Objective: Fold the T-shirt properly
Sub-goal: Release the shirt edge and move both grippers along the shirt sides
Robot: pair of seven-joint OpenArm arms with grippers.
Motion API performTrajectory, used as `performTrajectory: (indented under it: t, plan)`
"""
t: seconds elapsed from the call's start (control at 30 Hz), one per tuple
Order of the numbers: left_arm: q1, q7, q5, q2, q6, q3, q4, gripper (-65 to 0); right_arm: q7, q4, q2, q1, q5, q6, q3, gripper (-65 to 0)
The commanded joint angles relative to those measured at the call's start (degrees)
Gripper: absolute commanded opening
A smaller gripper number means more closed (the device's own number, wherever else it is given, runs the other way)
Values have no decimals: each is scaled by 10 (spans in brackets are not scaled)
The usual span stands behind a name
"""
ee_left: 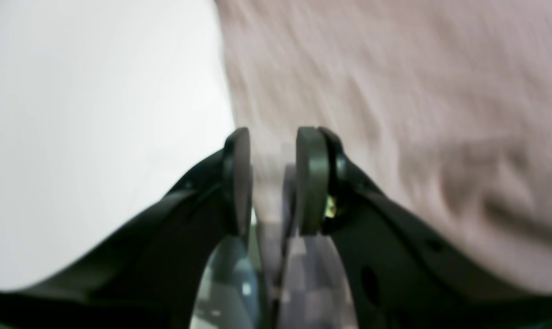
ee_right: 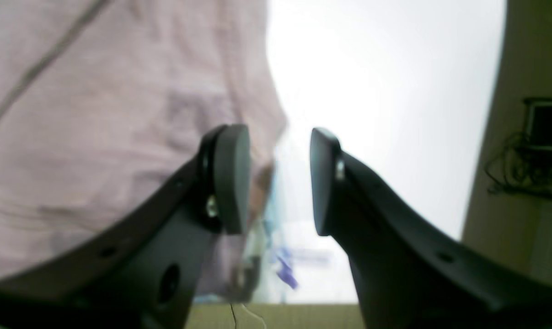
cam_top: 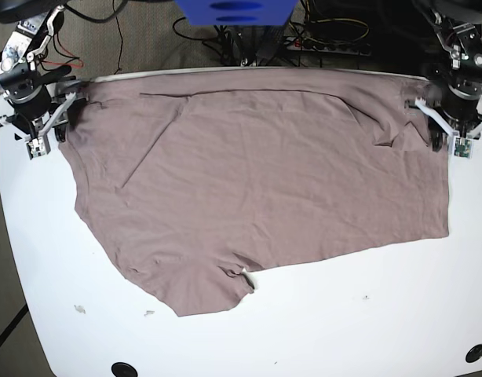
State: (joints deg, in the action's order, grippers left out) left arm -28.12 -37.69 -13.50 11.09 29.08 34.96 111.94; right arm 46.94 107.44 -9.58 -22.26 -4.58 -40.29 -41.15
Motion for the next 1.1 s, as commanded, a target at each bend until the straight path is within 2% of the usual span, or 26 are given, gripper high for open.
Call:
performTrajectory:
  t: [0.0,0.3,0.43,0.77,1.07]
  plan:
    - [5,10,-5,7,-3,5,21,-474,-11,4,-11,9,-1,3,-3,-439]
    - [64,-12,-3,5,-3,11,26,-468,-8,-8,-42,57,2,3,38,-438]
    - [114,-31,-2,11,-4,11,-22,-470,-3,-8,-38,74,2,3,62,-439]
    - [180,-51,4,15,-5,9,-93,-469,8,-18,-37,121,6,3,96,-436]
    - [246,-76,11,12,-10,18,-123,-459,25,-76,-42,211,5,3,132,-418]
